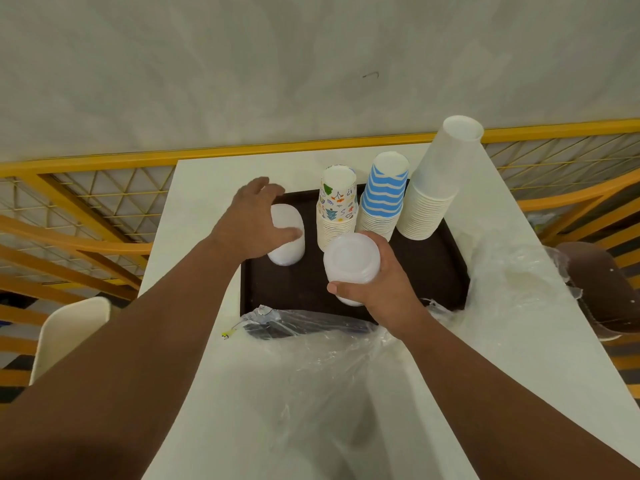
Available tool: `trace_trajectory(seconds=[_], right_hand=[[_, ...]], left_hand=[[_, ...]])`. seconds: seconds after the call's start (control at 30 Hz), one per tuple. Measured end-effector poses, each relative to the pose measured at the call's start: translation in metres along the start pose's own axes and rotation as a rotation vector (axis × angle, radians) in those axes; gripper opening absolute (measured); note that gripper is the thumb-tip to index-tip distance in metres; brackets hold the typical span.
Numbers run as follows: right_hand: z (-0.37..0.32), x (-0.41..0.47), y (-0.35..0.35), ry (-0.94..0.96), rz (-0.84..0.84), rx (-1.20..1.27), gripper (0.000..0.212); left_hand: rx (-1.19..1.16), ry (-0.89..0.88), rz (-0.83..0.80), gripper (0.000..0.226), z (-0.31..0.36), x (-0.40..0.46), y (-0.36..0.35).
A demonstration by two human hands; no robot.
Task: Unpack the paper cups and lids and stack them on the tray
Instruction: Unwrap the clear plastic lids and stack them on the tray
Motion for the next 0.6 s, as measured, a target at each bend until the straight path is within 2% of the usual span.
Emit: trace_trajectory(seconds=[0.07, 0.1, 0.17, 0.2, 0.33, 0.4, 0.6], right_hand=[[-0.003, -0.001, 0.0, 0.003, -0.003, 0.014, 0.086], [-0.005, -0.002, -0.001, 0.005, -0.005, 0.021, 0.087], [-0.008, -0.005, -0.003, 0.014, -0.018, 0.033, 0.087], [-0.01, -0.006, -0.004, 0.018, -0.028, 0.046, 0.087], [-0.02, -0.011, -0.013, 0.01, -0.041, 0.087, 0.087], [-0.024, -0.011, -0.015, 0.013, -0.04, 0.045, 0.085], [-0.016, -0.009, -0.015, 0.015, -0.037, -0.027, 0.077]], left_hand=[[-0.127, -0.057, 0.216, 0.05, 0.016, -0.023, 0.015], [-0.199, -0.072, 0.269, 0.038, 0.023, -0.035, 0.02], [-0.319, -0.064, 0.245, 0.024, 0.036, -0.057, 0.023], [-0.358, -0.062, 0.197, 0.024, 0.042, -0.064, 0.02], [-0.32, -0.139, -0.033, 0.065, 0.063, -0.073, 0.005], [-0.247, -0.149, -0.077, 0.078, 0.07, -0.072, 0.0], [-0.251, -0.124, -0.126, 0.079, 0.066, -0.074, -0.005]])
Point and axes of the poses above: each hand's wrist, its own x-axis towards the middle knuckle, its own y-axis out of the back of the hand, z = x × y, the point moved 2 cm from there along x, towards the middle knuckle, and after that the axes turned 3 degrees about z, right-handed, at the moved point
